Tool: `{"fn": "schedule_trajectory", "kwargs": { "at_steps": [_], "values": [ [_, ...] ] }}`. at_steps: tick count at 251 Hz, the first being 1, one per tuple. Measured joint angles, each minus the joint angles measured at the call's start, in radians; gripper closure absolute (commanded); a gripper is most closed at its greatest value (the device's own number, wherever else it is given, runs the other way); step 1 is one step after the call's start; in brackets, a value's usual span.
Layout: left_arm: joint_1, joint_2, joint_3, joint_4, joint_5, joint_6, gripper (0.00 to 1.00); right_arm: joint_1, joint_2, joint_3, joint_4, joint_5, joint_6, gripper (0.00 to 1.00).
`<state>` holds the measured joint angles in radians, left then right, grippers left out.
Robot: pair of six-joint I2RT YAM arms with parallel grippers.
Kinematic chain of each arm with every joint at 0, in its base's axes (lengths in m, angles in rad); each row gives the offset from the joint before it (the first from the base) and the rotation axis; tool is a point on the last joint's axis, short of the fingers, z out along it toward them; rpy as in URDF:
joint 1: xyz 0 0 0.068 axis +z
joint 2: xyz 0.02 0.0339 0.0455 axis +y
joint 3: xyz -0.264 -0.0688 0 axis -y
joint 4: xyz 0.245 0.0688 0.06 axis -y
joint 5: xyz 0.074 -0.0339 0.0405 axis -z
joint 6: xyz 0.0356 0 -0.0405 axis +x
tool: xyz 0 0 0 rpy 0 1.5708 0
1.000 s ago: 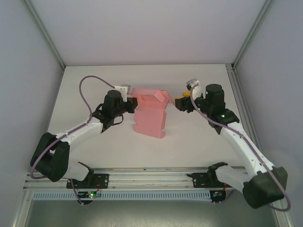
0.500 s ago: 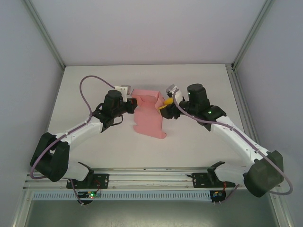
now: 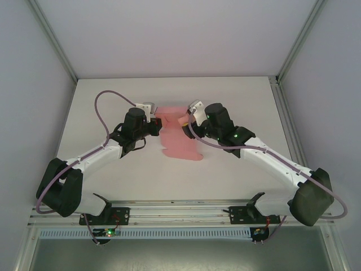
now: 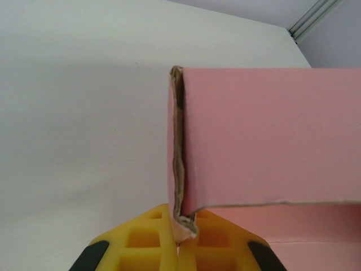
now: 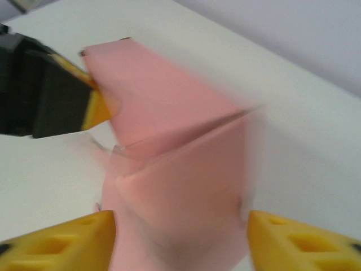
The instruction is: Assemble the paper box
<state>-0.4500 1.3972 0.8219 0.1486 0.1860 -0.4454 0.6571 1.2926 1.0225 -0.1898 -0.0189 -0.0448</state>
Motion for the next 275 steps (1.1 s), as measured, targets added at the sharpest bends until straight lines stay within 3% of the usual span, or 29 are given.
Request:
{"fn": "schedule_trajectory", "kwargs": {
  "at_steps": [43, 91, 116, 188, 215, 235, 275],
  "values": [
    [-0.002, 0.0, 0.01, -0.008, -0.056, -0.021, 1.0, -0.001, 0.01, 0.014, -0.001, 0.082, 0.038, 0.19],
    [-0.002, -0.001, 0.009, 0.002, -0.057, -0.035, 1.0, -0.043, -0.064, -0.04, 0.018, 0.076, 0.066, 0.22],
    [-0.002, -0.001, 0.009, 0.013, -0.028, -0.034, 1.0, -0.074, -0.071, -0.043, 0.03, 0.038, 0.065, 0.35],
    [-0.002, -0.001, 0.009, 0.016, 0.006, -0.033, 1.0, -0.112, -0.029, -0.043, 0.05, -0.201, 0.049, 0.37],
    [-0.002, -0.001, 0.009, 0.017, 0.032, -0.029, 1.0, -0.111, -0.006, -0.04, 0.051, -0.235, 0.039, 0.37],
    [-0.002, -0.001, 0.009, 0.019, 0.055, -0.026, 1.0, -0.102, 0.0, -0.036, 0.052, -0.188, 0.026, 0.4],
    [-0.002, -0.001, 0.009, 0.021, 0.073, -0.026, 1.0, -0.034, 0.007, -0.034, 0.093, 0.018, -0.035, 0.57]
  ]
}}
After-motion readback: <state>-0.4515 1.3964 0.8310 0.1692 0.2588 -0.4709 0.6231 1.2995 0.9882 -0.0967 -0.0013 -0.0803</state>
